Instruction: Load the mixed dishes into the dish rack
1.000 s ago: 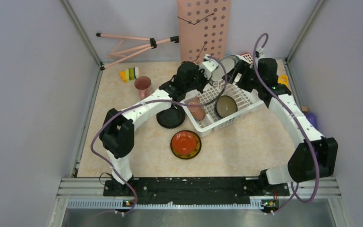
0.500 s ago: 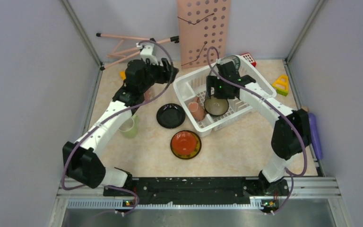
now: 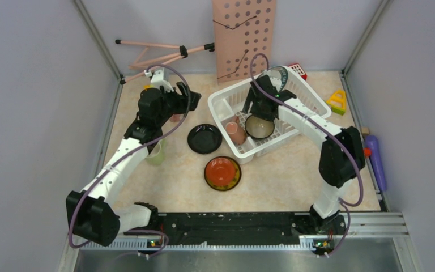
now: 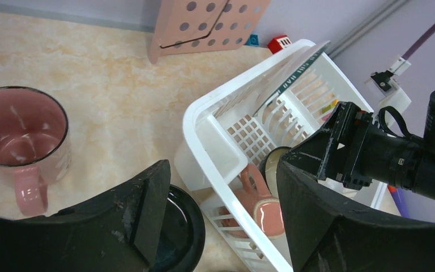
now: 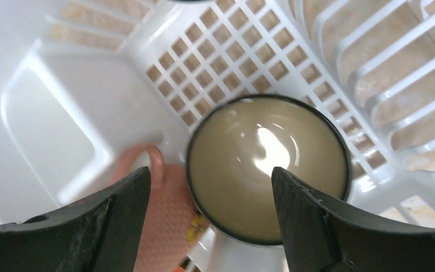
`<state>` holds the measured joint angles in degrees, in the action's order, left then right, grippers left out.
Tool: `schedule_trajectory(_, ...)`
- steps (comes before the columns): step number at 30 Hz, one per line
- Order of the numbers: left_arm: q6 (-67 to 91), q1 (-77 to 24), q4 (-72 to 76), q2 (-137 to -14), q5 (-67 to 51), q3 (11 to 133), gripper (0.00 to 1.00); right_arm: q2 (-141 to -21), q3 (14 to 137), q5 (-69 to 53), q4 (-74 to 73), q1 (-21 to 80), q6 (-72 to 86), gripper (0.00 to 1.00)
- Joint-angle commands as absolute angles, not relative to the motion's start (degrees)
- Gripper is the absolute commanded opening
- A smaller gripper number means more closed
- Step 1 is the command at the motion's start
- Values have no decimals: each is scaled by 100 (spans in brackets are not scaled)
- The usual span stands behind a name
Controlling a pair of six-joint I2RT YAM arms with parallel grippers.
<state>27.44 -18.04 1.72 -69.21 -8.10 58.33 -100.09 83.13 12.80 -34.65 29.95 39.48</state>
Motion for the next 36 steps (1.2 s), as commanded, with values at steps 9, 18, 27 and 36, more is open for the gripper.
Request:
schedule_trajectory(9,3154,-1630,-199,-6181,174,5333,85,-12228,11148,2504,-6042,3333,5772,76)
schedule_trajectory(18,3204,-1617,-44,-6109,63,5137,85,-12603,11033,2257,-5935,3330,5648,57)
schedule_trajectory(27,3220,-1617,-45,-6219,-178,5167,85,-11374,10023,1724,-5092,3052,5503,0)
schedule_trajectory(36,3290,-1769,830,-6730,-1936,5410,84,-8651,6466,-1054,-294,2053,5074,0)
